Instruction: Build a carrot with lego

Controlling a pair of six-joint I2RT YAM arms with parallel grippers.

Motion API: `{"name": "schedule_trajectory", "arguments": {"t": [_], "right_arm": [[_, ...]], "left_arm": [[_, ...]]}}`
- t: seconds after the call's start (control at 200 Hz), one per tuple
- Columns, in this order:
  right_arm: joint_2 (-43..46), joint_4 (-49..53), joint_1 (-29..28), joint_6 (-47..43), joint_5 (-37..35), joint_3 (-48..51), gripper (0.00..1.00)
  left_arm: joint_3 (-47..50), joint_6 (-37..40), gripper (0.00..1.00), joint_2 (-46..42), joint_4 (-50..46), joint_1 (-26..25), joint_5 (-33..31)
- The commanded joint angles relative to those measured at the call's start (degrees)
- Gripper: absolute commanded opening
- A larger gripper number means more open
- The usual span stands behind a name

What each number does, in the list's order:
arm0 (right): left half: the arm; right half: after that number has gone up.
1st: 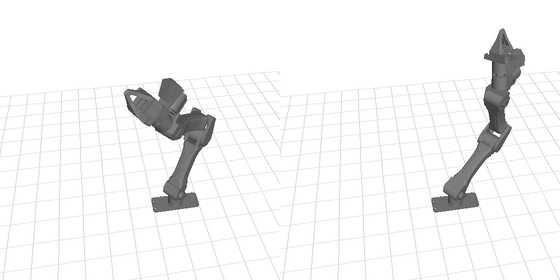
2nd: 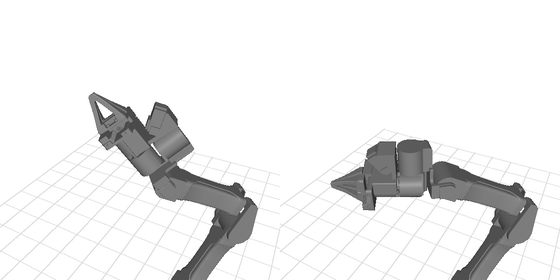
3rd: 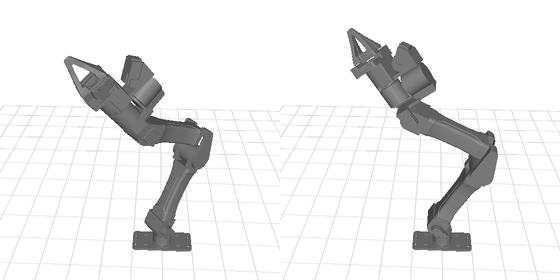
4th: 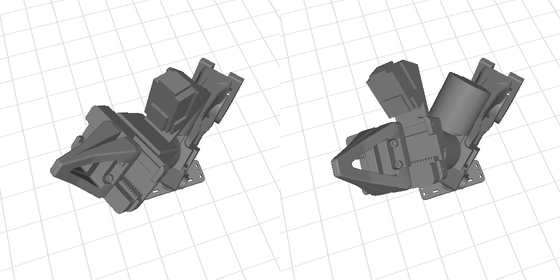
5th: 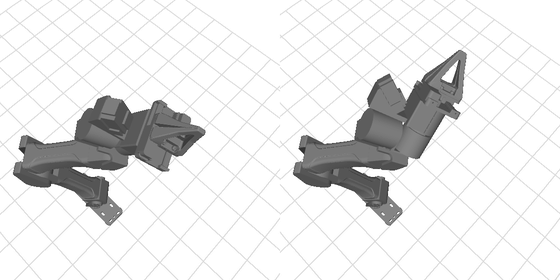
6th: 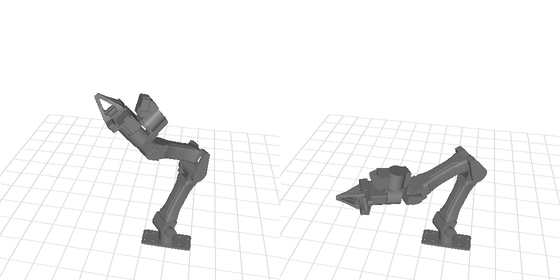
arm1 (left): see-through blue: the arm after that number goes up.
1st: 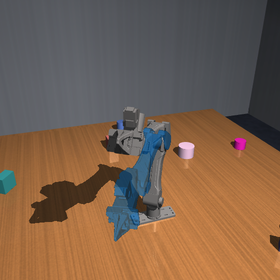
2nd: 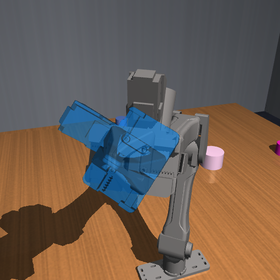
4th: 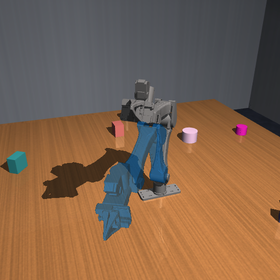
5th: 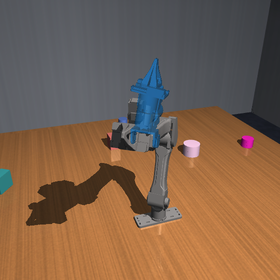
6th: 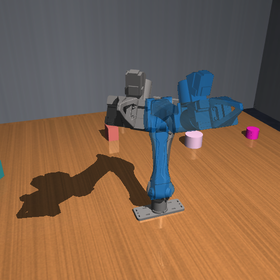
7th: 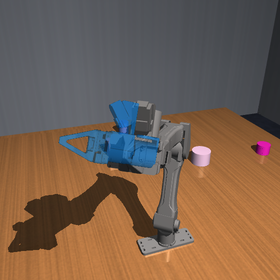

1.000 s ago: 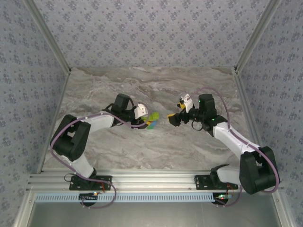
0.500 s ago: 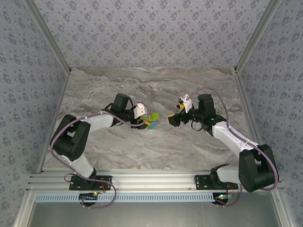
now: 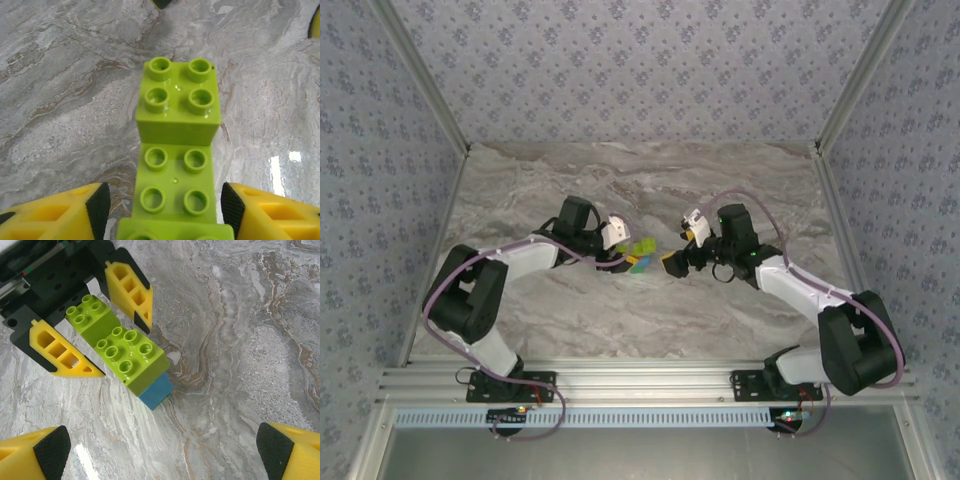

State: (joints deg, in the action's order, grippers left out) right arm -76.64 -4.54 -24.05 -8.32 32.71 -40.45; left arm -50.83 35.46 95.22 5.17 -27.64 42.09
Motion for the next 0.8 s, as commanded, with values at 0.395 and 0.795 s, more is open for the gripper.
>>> {"name": "schedule_trajectory", "arguments": {"t": [0.395,0.795], "right_arm": [[-0.28,-1.22,-0.35,1.34,0.16,-0.29,1.00],[4.10,-2.10,-0.19,2.65,-10.27,2.12,1.00]], "left_arm": [[-8.19,2.55,0.65,2.60,1.42,0.48,-8.65],[-6.85,-2.17,0.72,-2.26,6.00,1.48,-9.13]]}}
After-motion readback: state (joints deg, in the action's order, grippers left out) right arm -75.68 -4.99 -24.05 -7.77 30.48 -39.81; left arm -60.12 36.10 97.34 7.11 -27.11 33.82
